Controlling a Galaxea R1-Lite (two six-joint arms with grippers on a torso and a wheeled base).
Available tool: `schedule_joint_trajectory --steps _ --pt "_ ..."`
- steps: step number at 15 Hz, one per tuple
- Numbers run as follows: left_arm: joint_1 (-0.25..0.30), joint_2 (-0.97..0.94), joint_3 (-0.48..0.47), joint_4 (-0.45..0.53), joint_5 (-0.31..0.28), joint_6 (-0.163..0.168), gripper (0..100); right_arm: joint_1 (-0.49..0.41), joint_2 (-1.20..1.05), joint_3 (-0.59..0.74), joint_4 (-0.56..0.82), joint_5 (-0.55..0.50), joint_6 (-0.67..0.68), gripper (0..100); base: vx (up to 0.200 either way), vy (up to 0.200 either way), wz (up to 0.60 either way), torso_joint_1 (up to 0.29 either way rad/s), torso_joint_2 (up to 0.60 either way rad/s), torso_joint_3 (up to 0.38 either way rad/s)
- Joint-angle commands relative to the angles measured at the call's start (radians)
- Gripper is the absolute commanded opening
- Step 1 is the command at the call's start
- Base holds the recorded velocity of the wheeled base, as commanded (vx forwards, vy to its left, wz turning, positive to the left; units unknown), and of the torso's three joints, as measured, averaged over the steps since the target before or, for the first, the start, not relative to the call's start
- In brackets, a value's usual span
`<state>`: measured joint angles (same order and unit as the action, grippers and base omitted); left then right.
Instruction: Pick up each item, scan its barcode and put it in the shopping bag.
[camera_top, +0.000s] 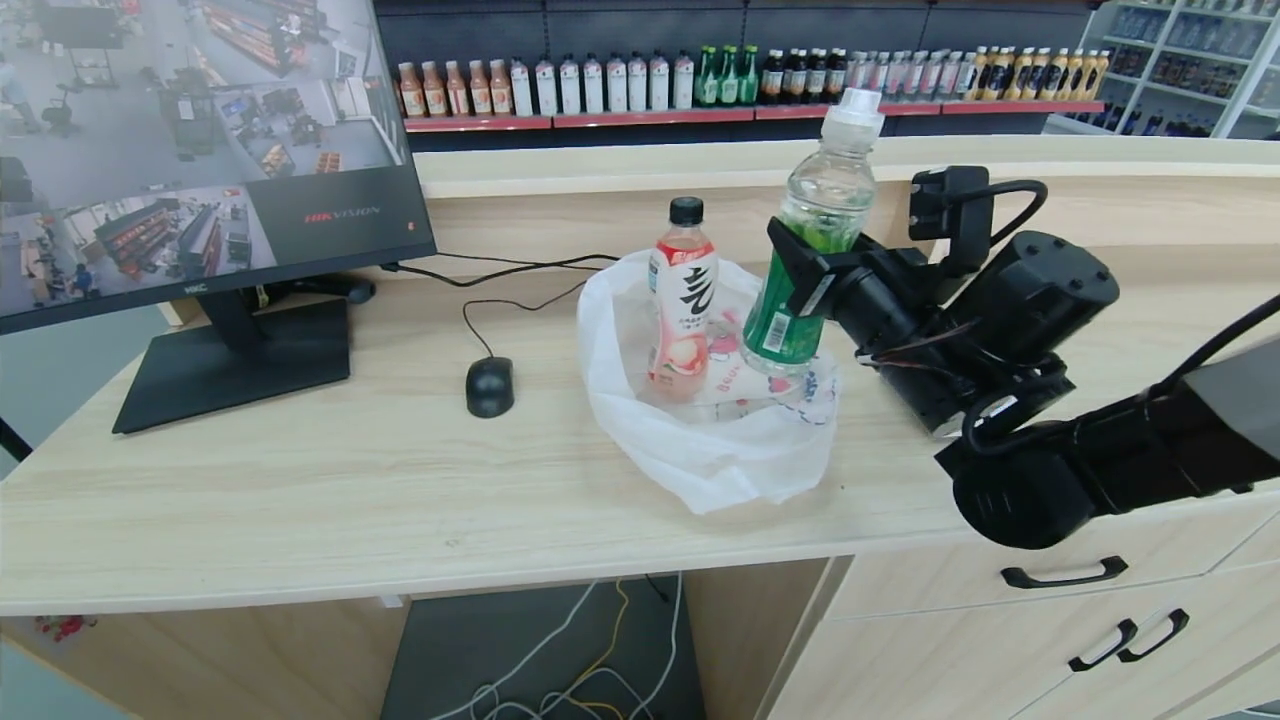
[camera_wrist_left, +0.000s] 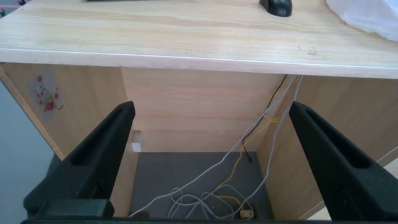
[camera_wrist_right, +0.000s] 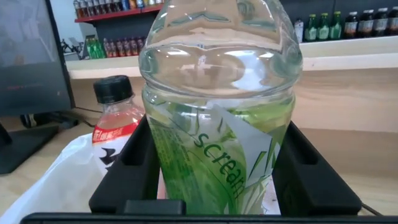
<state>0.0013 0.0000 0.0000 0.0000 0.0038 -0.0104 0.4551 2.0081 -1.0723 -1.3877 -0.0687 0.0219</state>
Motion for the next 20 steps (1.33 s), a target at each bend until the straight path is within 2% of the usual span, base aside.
schedule_joint_trajectory --steps 1,8,20 --pt "0.000 0.000 0.000 0.000 0.001 0.000 100 -0.003 0.081 -0.074 -0.002 0.000 0.000 0 0.000 0.000 0.00 0.000 0.00 0.000" --pt "0.000 0.000 0.000 0.000 0.001 0.000 100 -0.038 0.141 -0.123 0.015 -0.002 -0.004 0 0.000 0.000 0.00 0.000 0.00 0.000" --pt "0.000 0.000 0.000 0.000 0.001 0.000 100 -0.041 0.166 -0.130 0.025 -0.003 -0.005 0 0.000 0.000 0.00 0.000 0.00 0.000"
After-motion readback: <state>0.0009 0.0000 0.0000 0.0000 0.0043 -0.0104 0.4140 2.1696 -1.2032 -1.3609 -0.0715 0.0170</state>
